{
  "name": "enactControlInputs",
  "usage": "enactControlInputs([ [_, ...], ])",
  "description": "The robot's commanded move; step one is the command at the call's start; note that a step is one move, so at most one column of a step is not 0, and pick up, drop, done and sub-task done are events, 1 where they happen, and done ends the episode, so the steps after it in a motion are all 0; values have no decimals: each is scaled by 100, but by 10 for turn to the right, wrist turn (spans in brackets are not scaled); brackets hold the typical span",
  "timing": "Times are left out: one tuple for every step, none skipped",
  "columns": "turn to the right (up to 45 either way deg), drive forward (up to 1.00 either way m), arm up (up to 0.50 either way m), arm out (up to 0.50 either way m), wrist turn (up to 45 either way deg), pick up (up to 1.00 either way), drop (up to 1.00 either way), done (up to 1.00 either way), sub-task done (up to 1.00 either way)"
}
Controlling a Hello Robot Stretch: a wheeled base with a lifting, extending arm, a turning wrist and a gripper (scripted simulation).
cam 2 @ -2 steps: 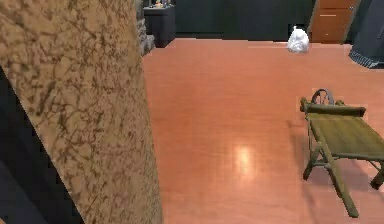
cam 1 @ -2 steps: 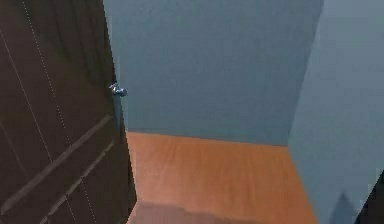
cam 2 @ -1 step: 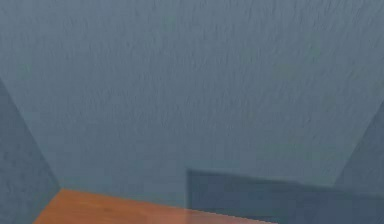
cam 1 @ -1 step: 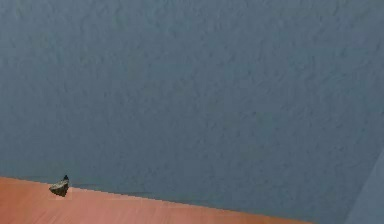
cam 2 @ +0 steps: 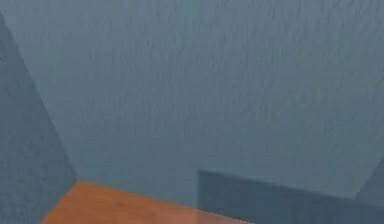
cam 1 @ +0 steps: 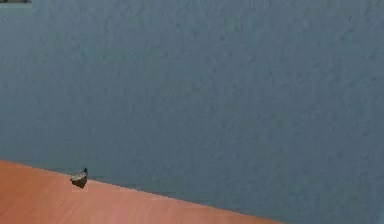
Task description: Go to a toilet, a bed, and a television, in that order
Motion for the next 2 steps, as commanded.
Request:
enactControlInputs([
  [-30, 0, 0, 0, 0, 0, 0, 0, 0],
  [0, 30, 0, 0, 0, 0, 0, 0, 0],
])
